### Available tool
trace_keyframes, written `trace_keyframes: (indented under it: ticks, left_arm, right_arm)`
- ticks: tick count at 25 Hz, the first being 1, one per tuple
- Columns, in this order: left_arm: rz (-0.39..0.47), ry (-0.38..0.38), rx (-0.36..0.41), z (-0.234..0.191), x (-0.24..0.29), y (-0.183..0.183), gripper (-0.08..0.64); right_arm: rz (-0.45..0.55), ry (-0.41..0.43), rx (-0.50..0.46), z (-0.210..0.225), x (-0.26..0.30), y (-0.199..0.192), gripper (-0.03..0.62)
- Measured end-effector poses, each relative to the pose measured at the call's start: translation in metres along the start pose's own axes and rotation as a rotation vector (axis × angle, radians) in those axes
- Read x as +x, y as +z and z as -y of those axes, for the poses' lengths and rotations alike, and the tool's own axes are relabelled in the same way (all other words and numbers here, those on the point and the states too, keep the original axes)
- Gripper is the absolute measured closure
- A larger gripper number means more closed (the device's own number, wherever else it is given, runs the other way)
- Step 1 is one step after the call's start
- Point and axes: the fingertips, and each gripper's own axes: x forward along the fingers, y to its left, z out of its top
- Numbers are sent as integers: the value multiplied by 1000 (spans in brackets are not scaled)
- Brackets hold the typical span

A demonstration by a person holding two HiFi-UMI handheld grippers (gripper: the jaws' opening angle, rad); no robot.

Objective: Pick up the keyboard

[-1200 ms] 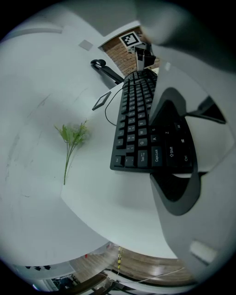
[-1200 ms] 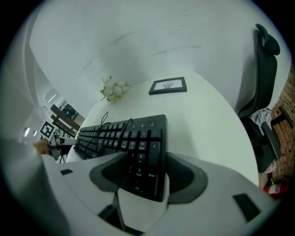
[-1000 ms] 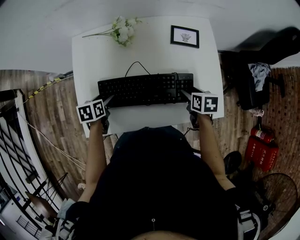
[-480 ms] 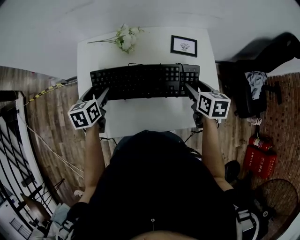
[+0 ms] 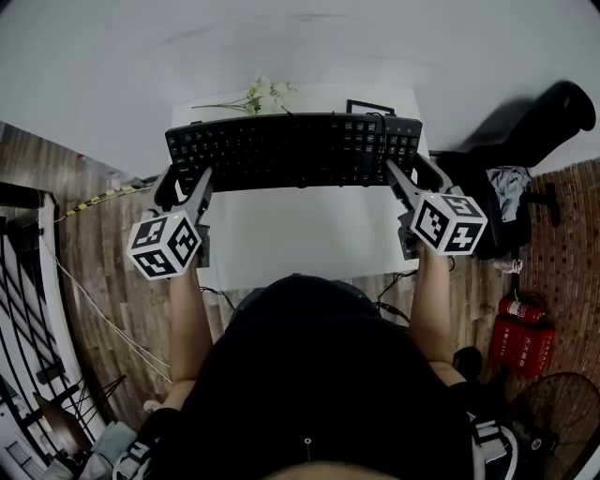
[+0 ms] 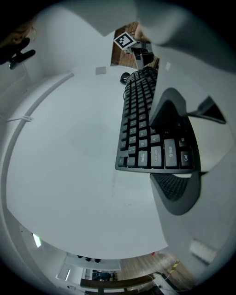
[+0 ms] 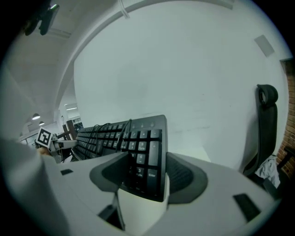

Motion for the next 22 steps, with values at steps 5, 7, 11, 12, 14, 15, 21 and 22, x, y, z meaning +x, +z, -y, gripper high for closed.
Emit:
trace_keyframes:
  ticks: [5, 7, 11, 12, 14, 15, 21, 22]
  left_arm:
    - [134, 8, 60, 6, -17, 39, 230]
    - [183, 12, 83, 8, -27, 52, 230]
    - [259, 16, 118, 9, -45, 71, 230]
    - [276, 16, 123, 9, -50, 75, 230]
    - [309, 16, 133, 10, -61, 83, 230]
    - [323, 16, 138, 9, -66, 87, 230]
    - [393, 7, 156, 7, -87, 96, 230]
    - [405, 5, 158, 6, -91, 95, 231]
  right_arm:
    - [113, 16, -36, -7, -14, 31, 334]
    - [153, 23, -51, -13, -21, 41, 334]
    - [227, 33, -88, -25, -34, 58, 334]
    - [246, 34, -99, -29, -38, 62, 334]
    - [285, 37, -118, -37, -47, 70, 334]
    - [304, 39, -127, -40, -50, 74, 334]
    - [407, 33, -175, -59, -70, 83, 334]
    - [419, 31, -184, -63, -73, 82, 334]
